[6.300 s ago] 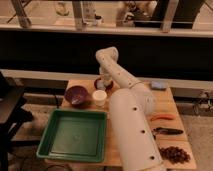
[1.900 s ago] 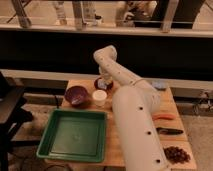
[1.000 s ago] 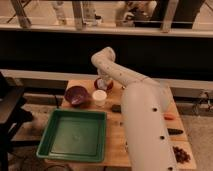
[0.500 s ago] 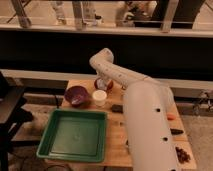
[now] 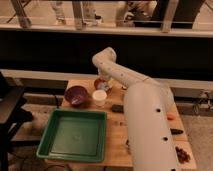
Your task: Wipe red bowl with towel
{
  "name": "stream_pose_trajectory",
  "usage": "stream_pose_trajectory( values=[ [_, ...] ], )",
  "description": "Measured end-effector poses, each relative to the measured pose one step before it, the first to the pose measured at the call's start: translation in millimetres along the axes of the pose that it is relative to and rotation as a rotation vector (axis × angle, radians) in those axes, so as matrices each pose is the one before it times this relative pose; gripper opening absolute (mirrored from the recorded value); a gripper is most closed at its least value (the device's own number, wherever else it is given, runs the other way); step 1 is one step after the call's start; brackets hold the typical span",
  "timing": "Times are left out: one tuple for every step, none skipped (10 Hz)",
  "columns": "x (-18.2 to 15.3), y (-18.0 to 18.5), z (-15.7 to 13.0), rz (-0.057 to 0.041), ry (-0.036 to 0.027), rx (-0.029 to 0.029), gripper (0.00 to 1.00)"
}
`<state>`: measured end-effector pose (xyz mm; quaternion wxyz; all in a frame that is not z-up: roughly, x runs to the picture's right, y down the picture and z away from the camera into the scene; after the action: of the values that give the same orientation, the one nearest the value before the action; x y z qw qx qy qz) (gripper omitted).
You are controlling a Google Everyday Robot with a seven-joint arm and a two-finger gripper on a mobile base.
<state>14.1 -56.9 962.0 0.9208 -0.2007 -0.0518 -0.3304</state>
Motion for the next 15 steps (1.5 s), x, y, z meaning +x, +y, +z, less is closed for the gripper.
stream_pose_trajectory(
  values=[
    [0.07, -0.55, -0.19, 0.00646, 0.00169, 0.00069, 0.80],
    [0.79, -0.62, 0.02, 0.00939, 0.00252, 0.00285, 0.80],
    [1.28, -1.06, -0.95, 0.00912, 0.00302, 0.00523, 0.80],
    [1.75, -2.78, -4.51, 0.01427, 0.00299, 0.01141, 0.80],
    [1.63, -1.03, -3.97, 0.01122, 0.00159, 0.00972, 0.80],
    [2.82, -0.59, -4.42, 0.01122, 0.00272, 0.00918, 0.80],
    [2.52, 0.20, -3.53, 0.01050, 0.00119, 0.00682, 0.80],
    [2.59, -0.20, -3.24, 0.00706, 0.00247, 0.00614, 0.80],
    [2.69, 0.48, -2.62, 0.00700, 0.00260, 0.00433, 0.80],
    [2.42, -0.78, -3.87, 0.00888, 0.00313, 0.00596, 0.80],
    [1.08, -0.59, -2.39, 0.00545, 0.00175, 0.00357, 0.80],
    [1.51, -0.67, -3.57, 0.00590, 0.00259, 0.00470, 0.80],
    [2.95, -0.06, -4.33, 0.00710, 0.00244, 0.00545, 0.80],
    [2.74, 0.06, -4.19, 0.00541, 0.00077, 0.00627, 0.80],
    [2.53, -1.24, -8.41, 0.00638, -0.00390, 0.01068, 0.78]
  ],
)
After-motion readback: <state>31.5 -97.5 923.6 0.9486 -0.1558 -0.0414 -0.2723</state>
